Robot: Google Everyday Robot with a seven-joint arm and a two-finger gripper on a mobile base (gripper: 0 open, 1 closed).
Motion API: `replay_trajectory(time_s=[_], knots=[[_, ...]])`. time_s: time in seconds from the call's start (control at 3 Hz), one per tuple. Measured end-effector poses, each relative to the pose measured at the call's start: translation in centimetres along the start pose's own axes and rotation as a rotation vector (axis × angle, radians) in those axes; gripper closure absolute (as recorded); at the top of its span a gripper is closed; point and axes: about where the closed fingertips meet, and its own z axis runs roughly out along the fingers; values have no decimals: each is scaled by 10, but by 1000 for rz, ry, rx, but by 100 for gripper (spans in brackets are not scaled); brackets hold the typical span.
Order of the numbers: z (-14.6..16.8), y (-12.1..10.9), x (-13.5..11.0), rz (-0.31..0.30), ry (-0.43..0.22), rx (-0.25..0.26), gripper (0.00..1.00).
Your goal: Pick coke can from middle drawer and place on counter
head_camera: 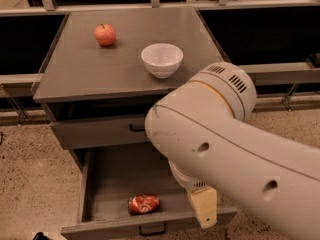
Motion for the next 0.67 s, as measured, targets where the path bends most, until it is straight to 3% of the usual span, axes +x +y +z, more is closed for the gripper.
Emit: replay_trajectory(time_s=[0.33, 0.67], knots=[[12, -14, 1, 9, -84, 2, 0], [46, -42, 3, 55, -181, 30, 0]])
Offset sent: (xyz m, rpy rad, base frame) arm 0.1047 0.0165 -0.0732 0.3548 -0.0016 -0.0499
